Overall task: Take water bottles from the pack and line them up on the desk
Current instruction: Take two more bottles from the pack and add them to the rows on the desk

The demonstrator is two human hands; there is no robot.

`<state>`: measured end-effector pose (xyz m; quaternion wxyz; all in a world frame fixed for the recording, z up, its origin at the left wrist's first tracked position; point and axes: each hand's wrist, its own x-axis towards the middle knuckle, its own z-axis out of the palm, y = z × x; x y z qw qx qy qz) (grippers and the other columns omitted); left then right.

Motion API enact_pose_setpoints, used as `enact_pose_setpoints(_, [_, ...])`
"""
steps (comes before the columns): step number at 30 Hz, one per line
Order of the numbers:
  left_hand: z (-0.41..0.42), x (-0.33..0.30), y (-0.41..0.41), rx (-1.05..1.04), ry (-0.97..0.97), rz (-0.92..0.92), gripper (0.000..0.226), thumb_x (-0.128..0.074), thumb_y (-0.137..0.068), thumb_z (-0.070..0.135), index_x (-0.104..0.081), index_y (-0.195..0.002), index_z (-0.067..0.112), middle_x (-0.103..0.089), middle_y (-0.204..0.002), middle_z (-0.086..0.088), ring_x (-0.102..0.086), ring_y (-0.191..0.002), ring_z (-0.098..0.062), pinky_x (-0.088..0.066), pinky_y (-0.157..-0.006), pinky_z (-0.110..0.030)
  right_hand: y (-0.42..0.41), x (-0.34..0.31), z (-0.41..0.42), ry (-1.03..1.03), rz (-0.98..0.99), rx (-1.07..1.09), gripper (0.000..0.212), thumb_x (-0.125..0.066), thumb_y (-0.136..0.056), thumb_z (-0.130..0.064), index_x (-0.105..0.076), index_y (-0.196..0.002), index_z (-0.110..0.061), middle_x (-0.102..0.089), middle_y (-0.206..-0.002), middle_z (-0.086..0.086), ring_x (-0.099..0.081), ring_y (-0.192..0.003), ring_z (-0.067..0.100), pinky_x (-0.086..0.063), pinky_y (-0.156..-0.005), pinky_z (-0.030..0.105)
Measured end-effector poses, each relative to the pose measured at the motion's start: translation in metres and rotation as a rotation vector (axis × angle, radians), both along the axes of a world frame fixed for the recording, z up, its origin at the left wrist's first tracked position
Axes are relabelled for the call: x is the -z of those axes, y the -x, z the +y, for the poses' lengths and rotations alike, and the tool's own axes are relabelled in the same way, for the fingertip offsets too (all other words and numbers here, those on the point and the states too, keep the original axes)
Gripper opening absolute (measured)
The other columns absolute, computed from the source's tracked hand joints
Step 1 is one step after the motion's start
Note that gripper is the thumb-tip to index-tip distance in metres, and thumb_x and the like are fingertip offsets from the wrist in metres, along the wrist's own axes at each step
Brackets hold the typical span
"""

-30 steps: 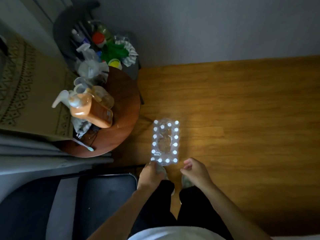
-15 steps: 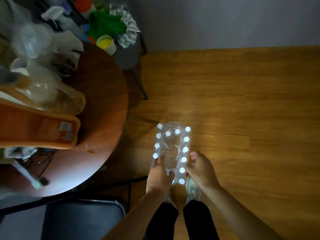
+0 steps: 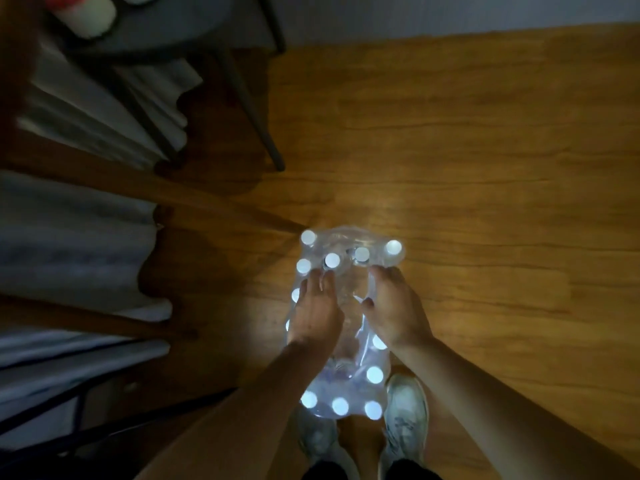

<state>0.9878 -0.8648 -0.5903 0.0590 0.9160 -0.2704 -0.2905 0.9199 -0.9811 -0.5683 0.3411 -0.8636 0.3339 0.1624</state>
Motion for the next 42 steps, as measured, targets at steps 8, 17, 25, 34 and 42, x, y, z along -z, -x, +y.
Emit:
enact_pose_setpoints(8, [-0.028, 0.065, -0.037, 0.249, -0.112, -0.21, 0.061, -0.067, -0.086, 0.012, -0.046, -0.143, 0.017, -0.039, -0.151, -0.015, -0.05, -0.129, -0.03, -0.055, -0.088, -0.034, -0.037, 0.064, -0.01, 0.056, 0.002, -0.049, 0.052, -0.059, -0.085, -0.012, -0.044, -0.134, -0.016, -0.046, -0.126, 0.011, -0.061, -0.106, 0.032, -0.05, -0.082, 0.038])
enact_pose_setpoints(17, [-0.035, 0.095, -0.059, 0.407, -0.179, -0.316, 0.037, -0.095, -0.035, 0.015, -0.073, -0.065, 0.017, -0.072, -0.093, -0.01, -0.072, -0.075, -0.023, -0.048, -0.038, -0.023, -0.056, 0.098, -0.011, 0.138, 0.011, -0.023, 0.043, -0.051, -0.088, 0.0, -0.047, -0.128, -0.015, -0.035, -0.132, 0.013, -0.058, -0.101, 0.032, -0.045, -0.067, 0.037])
enact_pose_setpoints(25, [-0.027, 0.118, -0.044, 0.479, -0.057, -0.287, 0.034, -0.081, -0.045, 0.002, -0.07, -0.076, 0.011, -0.07, -0.092, -0.015, -0.068, -0.071, -0.025, -0.057, -0.054, -0.028, -0.058, 0.115, -0.007, 0.263, 0.06, -0.114, 0.025, -0.041, -0.098, -0.011, -0.052, -0.12, -0.011, -0.039, -0.134, 0.013, -0.058, -0.103, 0.029, -0.048, -0.08, 0.036])
enact_pose_setpoints(34, [0.009, 0.075, -0.018, 0.278, 0.115, 0.005, 0.042, -0.082, -0.051, 0.011, -0.07, -0.092, 0.009, -0.067, -0.09, -0.009, -0.067, -0.079, -0.028, -0.055, -0.064, -0.03, -0.046, 0.089, -0.009, 0.096, 0.02, -0.101, 0.038, -0.068, -0.081, -0.014, -0.06, -0.118, -0.013, -0.051, -0.122, 0.009, -0.064, -0.101, 0.026, -0.05, -0.081, 0.03])
enact_pose_setpoints(42, [0.027, -0.044, 0.028, -0.011, 0.143, 0.097, 0.034, -0.07, -0.073, 0.02, -0.066, -0.106, 0.017, -0.061, -0.112, -0.001, -0.059, -0.105, -0.022, -0.047, -0.085, -0.028, -0.004, -0.03, 0.009, -0.032, -0.039, -0.134, 0.032, -0.073, -0.073, -0.014, -0.061, -0.103, -0.013, -0.054, -0.107, 0.0, -0.061, -0.093, 0.018, -0.04, -0.071, 0.02])
